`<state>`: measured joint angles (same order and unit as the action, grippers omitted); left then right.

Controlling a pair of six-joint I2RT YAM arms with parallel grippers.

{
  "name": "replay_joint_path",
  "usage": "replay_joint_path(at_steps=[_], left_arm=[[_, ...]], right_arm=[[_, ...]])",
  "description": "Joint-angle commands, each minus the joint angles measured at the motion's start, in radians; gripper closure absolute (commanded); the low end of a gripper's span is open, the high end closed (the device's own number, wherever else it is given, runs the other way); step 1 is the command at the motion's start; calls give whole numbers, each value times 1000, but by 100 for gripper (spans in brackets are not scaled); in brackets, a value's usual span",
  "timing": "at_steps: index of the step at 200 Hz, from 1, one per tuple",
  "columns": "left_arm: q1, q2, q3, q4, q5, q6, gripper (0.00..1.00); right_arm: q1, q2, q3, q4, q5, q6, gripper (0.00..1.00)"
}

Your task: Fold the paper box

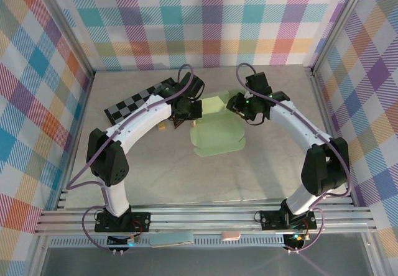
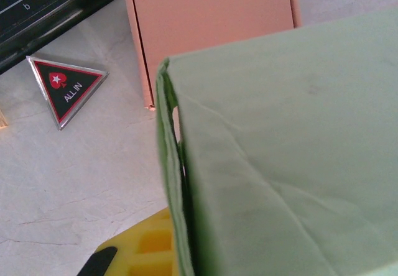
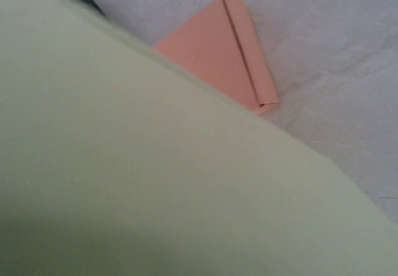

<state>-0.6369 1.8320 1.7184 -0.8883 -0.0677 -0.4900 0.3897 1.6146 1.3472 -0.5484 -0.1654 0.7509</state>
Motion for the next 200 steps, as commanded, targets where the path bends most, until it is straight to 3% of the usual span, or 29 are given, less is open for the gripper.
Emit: replay_joint_path(at_steps=[1, 115, 168, 200], left_arm=[[8, 3, 11, -6, 13, -3, 100], [8, 3, 14, -9, 15, -7, 100], [35, 24, 42, -31, 56, -7, 100], [105, 70, 79, -36, 191, 5, 100]], right_arm=[[16, 20, 48, 31, -22, 3, 65], [25, 18, 49, 23, -45, -13, 72], [-3, -32, 193, -116, -59, -166, 53], [-173, -84, 217, -81, -303, -174, 43]])
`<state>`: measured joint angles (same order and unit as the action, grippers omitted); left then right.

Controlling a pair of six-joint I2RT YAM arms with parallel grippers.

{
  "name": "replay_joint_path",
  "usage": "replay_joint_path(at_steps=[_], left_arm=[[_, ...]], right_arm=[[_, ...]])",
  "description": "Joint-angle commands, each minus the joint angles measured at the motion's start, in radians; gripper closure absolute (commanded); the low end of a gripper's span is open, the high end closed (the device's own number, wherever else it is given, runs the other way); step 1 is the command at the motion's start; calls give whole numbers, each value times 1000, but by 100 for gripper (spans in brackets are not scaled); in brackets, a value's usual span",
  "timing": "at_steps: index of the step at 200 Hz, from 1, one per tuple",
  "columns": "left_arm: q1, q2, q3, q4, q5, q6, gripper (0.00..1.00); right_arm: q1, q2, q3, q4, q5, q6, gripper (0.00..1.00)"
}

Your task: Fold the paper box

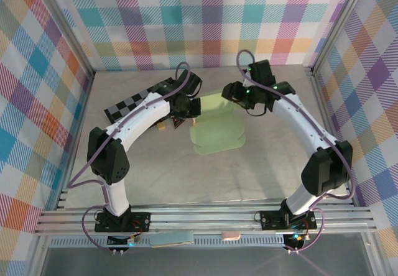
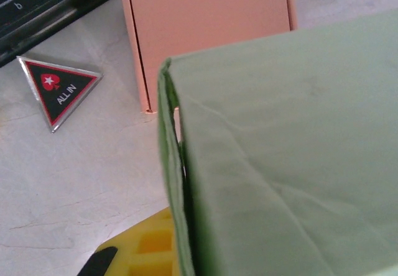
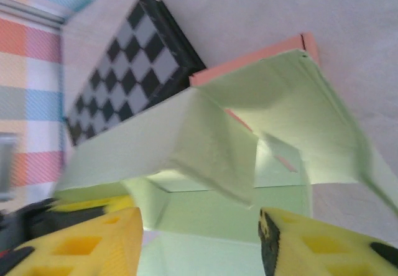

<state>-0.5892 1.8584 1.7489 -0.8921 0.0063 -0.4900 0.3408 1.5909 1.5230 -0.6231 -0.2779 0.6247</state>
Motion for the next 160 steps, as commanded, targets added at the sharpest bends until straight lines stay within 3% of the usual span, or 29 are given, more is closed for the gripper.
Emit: replay_joint_path(at_steps=[1, 15, 57, 86, 116, 160], left_arm=[[59, 45, 51, -33, 120, 7, 100], [87, 72, 77, -39, 169, 30, 100], [167, 156, 166, -43, 282, 119, 100], [191, 215, 226, -54, 352, 192, 100], [201, 244, 234, -33, 451, 215, 100], [204, 259, 230, -28, 509, 228, 100]], right_arm=[[-131, -59, 42, -5, -200, -46, 43], [-199, -52, 48, 19, -281, -23, 42], [-304, 28, 6, 90, -332, 55, 47], [-312, 177, 80, 81, -442, -19, 56], [-312, 331, 196, -13, -565, -177, 58], [-311, 345, 158, 88, -716, -220, 58]])
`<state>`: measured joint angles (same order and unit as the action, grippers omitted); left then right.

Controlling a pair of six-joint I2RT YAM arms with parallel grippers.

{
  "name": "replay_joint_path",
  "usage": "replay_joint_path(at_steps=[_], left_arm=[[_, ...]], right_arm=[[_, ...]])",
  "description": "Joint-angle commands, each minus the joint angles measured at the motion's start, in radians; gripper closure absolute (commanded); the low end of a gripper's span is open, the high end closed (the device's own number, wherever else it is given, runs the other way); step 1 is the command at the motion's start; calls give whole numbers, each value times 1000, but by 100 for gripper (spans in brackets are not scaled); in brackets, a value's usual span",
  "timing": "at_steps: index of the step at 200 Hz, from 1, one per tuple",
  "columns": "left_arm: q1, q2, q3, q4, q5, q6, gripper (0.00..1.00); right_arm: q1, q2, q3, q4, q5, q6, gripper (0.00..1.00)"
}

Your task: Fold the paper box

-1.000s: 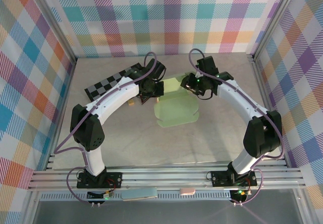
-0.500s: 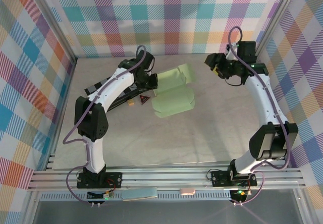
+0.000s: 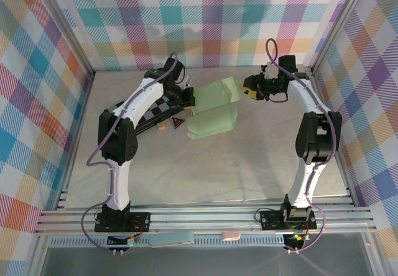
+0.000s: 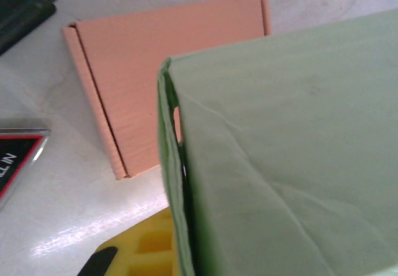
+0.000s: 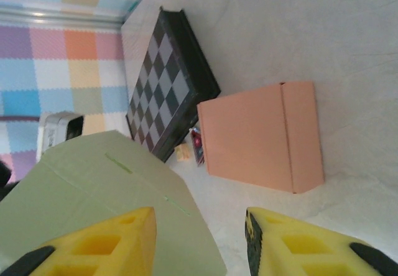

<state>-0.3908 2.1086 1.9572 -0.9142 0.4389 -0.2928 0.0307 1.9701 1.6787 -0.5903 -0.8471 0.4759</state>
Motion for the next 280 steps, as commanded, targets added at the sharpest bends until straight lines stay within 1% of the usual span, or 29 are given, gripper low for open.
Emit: replay_joint_path(at_steps=[1, 67, 104, 153, 222, 280], left_arm=[[6, 8, 20, -7, 76, 32, 100], [6, 1, -3, -8, 80, 33, 100], [6, -5, -7, -11, 77, 33, 100], [4, -18, -15, -14, 74, 32, 100], [-6, -36, -14, -21, 61, 35, 100], [-18, -52, -16, -40, 42, 49, 100]], right_arm=[[0, -33, 2, 55, -146, -72, 58], [8, -30, -28, 42, -129, -111, 58], [46, -27, -12, 35, -148, -138, 58], [85, -23, 27, -22, -104, -182, 60], [157, -21, 90, -146, 78, -283, 65], [230, -13, 152, -225, 340, -343, 67]])
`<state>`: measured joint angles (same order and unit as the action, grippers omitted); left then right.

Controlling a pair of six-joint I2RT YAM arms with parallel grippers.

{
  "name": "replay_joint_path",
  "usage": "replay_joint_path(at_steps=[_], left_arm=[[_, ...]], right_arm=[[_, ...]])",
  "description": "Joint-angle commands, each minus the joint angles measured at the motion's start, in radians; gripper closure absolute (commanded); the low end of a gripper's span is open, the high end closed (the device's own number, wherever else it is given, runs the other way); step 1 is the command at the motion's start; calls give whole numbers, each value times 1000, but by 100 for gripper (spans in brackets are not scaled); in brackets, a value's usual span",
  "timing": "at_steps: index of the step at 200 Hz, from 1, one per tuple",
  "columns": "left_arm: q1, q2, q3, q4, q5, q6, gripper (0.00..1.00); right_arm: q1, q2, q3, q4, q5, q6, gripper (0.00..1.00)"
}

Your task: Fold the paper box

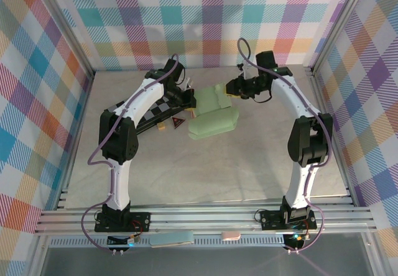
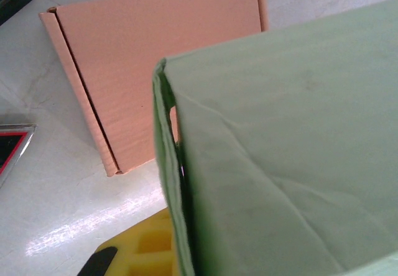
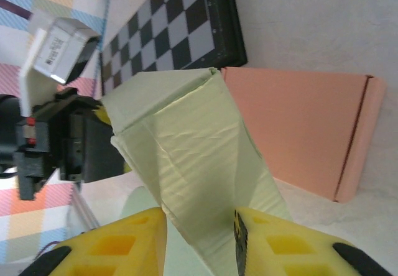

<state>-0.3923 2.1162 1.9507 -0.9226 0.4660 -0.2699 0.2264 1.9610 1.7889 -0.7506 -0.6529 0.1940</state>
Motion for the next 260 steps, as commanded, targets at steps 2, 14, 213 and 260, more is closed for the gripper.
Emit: replay_joint_path(at_steps=[2, 14, 213, 260], left_arm=[[-17, -60, -10, -32, 14, 26, 100], [-19, -62, -10, -35, 10, 29, 100], [-49, -72, 8, -75, -23, 50, 100], [-51, -74, 8, -79, -23, 52, 100]], right_arm=[[37, -3, 44, -68, 154, -63, 67], [56, -2, 54, -79, 210, -74, 70], [212, 22, 129, -104, 776, -81, 92], [206, 47, 171, -110, 776, -81, 89]])
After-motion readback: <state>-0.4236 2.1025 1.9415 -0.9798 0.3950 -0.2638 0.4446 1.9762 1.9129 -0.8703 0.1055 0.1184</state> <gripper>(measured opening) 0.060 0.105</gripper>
